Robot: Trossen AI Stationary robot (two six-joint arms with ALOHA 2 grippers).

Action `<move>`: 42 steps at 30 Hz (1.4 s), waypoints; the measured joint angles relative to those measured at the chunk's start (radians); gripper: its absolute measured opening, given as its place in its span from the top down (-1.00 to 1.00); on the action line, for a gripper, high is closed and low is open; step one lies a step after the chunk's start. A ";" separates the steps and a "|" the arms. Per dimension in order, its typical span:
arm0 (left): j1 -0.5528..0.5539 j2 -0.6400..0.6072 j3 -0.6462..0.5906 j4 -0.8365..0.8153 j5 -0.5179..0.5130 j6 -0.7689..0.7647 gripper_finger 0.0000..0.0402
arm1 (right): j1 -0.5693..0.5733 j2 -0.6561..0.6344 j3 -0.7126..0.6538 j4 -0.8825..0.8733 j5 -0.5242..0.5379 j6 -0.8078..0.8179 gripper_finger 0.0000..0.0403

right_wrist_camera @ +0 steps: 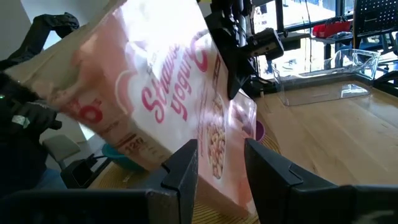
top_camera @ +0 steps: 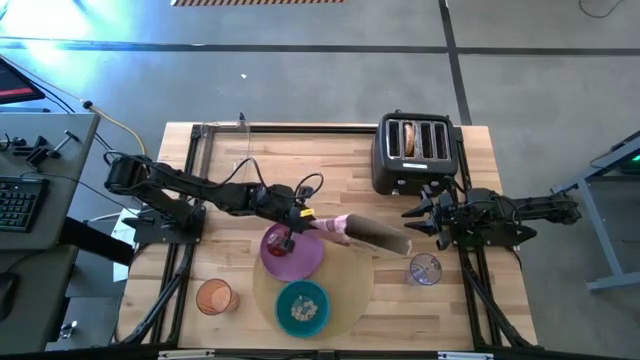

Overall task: Arrange a breakfast setting
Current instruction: Pour the cereal from the red cereal box into the blue bowl

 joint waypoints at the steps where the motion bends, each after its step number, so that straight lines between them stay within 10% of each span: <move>1: 0.000 0.000 0.000 -0.009 -0.001 0.000 0.95 | 0.000 0.000 0.000 0.000 0.000 0.000 0.43; 42: 0.001 0.001 -0.002 -0.005 -0.061 -0.071 1.00 | -0.001 0.000 0.000 0.000 0.056 -0.083 0.43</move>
